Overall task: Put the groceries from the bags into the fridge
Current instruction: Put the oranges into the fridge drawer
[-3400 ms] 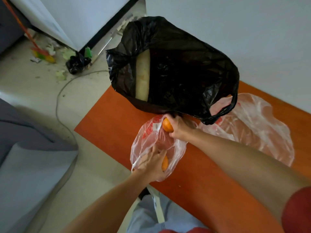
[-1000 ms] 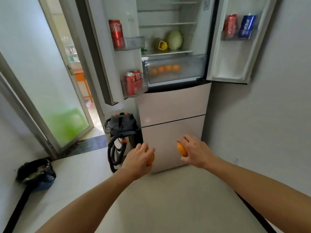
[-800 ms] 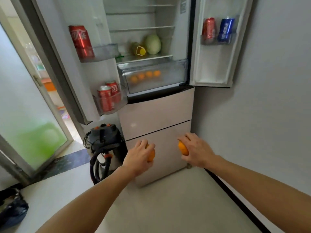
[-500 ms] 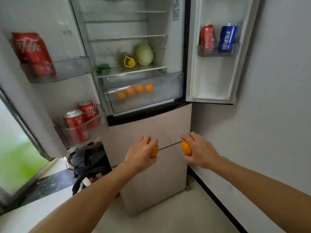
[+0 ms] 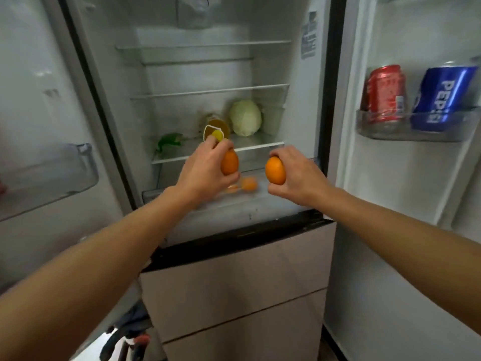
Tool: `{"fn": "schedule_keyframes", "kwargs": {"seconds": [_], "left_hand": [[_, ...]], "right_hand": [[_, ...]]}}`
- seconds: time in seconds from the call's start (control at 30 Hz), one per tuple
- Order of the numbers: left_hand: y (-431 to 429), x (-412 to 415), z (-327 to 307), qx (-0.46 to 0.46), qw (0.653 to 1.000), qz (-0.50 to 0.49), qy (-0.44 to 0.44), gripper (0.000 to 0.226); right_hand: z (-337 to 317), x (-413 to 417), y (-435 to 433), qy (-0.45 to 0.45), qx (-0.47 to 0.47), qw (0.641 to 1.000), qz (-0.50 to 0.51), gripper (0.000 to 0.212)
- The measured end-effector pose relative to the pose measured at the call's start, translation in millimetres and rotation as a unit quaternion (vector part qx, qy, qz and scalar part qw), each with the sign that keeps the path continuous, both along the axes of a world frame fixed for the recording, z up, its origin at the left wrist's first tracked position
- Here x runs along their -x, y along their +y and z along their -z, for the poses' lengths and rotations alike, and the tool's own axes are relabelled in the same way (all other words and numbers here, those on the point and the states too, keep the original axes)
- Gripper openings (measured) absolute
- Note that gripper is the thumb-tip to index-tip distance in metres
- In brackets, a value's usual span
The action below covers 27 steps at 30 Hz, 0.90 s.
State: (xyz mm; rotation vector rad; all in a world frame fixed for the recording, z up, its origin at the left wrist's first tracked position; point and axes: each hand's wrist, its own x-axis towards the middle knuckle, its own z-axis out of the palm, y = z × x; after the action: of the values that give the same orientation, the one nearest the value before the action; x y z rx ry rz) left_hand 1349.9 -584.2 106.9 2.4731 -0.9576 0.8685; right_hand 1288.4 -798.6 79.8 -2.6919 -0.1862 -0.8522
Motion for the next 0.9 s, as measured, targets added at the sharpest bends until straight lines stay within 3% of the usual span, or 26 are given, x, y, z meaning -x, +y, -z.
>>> {"fn": "schedule_keyframes", "kwargs": {"seconds": [0.17,0.33,0.53,0.77,0.9], "left_hand": [[-3.9,-88.7,-14.4,-0.039,0.996,-0.032,0.069,0.062],[-13.5,-154.5,1.3,-0.164,0.968,-0.052,0.183,0.062],[-23.6,-207.9,18.8,-0.293,0.919,-0.051,0.258,0.056],[-39.1,-236.9,51.1,-0.346,0.879,-0.079,0.319,0.047],[-42.3,-245.7,62.7,-0.371,0.879,-0.074,0.289,0.052]], "right_hand": [[-42.9,-93.4,2.9,-0.038,0.001,0.999,0.004,0.069],[-44.5,-174.8,-2.4,0.110,0.063,0.992,0.023,0.079],[-22.1,-243.3,3.3,0.284,0.193,0.939,-0.017,0.061],[7.4,-300.7,14.2,0.402,0.289,0.866,-0.075,0.056],[23.4,-313.4,23.4,0.414,0.329,0.841,-0.116,0.056]]}}
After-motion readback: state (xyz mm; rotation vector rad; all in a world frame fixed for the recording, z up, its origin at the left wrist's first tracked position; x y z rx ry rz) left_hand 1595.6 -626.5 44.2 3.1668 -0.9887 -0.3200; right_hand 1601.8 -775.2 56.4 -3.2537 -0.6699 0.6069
